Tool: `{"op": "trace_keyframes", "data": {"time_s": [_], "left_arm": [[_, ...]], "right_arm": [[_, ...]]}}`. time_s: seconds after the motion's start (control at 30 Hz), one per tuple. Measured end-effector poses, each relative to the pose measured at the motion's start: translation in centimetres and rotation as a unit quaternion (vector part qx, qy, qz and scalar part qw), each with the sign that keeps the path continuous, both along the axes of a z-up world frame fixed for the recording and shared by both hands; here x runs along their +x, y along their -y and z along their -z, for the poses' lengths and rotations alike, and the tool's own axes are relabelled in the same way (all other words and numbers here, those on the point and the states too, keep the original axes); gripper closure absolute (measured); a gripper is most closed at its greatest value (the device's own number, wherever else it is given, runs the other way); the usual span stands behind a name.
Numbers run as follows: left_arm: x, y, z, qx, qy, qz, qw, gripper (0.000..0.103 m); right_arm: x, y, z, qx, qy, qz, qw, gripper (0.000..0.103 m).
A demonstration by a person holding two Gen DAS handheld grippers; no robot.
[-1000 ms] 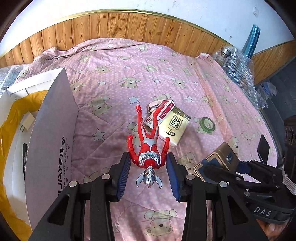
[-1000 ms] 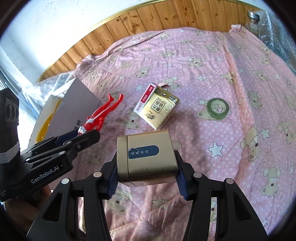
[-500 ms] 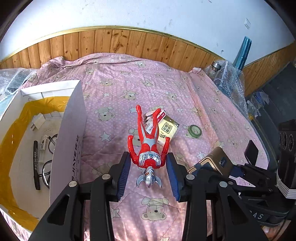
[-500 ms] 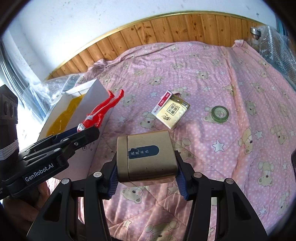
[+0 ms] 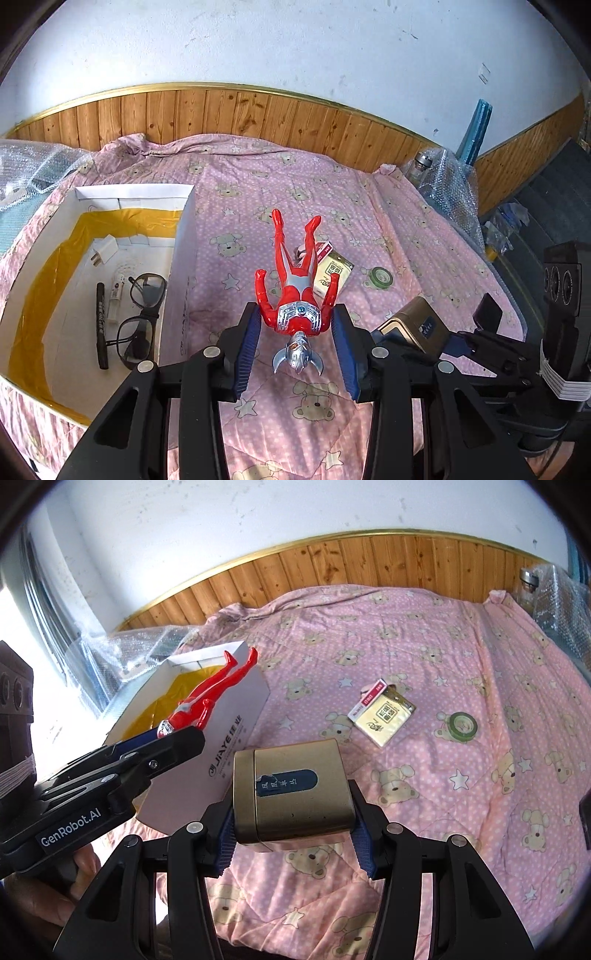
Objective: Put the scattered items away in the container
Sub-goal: 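Carry the red toy figure and gold tin with both grippers over the white box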
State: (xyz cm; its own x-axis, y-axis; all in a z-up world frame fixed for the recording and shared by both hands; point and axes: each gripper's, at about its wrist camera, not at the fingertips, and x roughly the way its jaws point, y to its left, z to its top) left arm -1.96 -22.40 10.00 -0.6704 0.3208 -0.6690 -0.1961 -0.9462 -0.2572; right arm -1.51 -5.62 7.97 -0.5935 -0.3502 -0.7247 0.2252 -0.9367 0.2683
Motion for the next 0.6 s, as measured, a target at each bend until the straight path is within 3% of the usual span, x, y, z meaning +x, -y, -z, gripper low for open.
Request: {"op": "trace_keyframes", "data": {"time_s": [0.6], "left_arm": [[2.6,6.1,-1.9,0.031,-0.028,-0.042,0.9982,0.062]], "right_arm": [[0.9,6.2,-3.0,0.015,-0.03,-0.052,0.998,0.048]]}}
